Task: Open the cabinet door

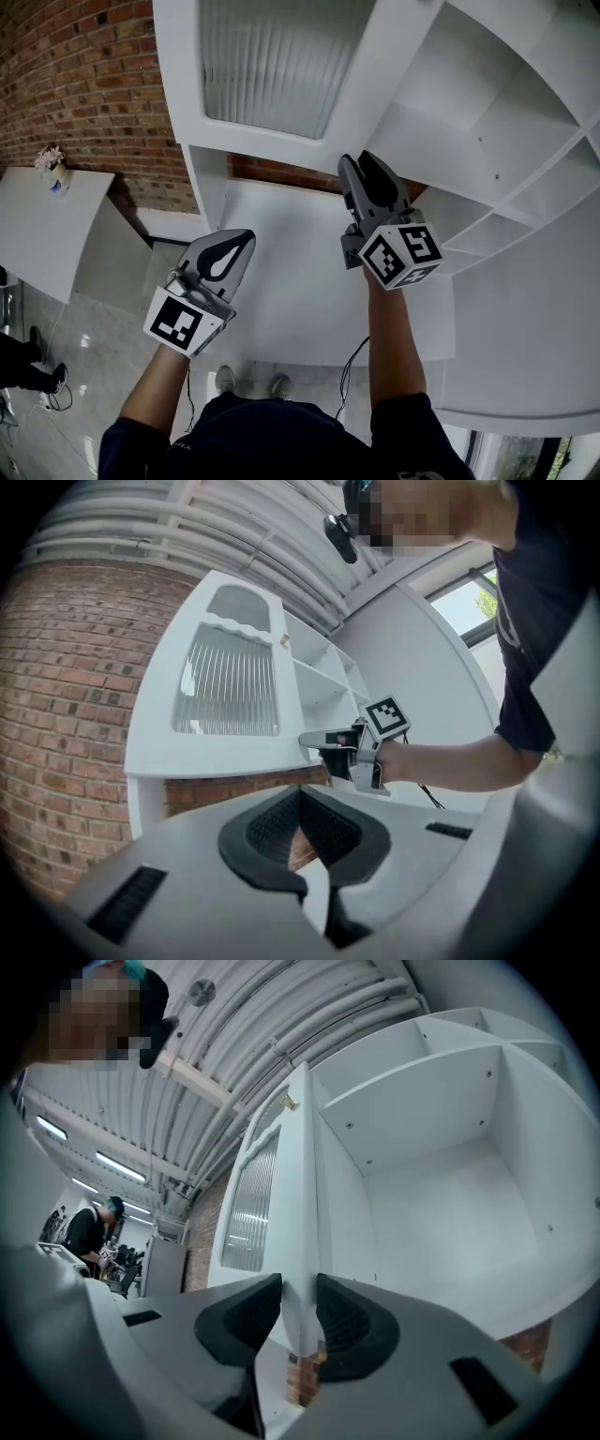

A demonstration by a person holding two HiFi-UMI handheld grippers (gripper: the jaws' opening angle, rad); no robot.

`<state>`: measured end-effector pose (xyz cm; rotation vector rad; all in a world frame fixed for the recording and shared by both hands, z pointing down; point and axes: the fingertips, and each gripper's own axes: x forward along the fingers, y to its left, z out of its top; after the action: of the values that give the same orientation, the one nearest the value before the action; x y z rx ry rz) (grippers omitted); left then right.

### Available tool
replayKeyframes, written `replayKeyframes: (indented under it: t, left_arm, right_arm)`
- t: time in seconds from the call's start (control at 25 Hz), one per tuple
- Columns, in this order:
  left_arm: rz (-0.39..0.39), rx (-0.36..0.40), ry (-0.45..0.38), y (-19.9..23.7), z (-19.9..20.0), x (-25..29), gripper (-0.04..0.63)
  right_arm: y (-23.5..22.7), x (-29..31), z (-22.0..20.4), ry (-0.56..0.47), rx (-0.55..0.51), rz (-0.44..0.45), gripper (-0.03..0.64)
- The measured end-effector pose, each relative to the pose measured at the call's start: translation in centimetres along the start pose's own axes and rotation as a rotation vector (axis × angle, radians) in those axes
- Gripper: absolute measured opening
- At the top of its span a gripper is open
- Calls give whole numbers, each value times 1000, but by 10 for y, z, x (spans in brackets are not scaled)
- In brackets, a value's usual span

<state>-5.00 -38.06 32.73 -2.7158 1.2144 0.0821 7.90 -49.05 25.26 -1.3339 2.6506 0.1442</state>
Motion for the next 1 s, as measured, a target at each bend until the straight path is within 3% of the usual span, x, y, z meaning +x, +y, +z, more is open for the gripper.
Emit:
replayKeyframes:
  t: [1.0]
  left_arm:
    - [53, 37, -10, -59, 25, -60, 8]
  right_arm:
    - [80, -67, 15, -22, 29, 91, 84]
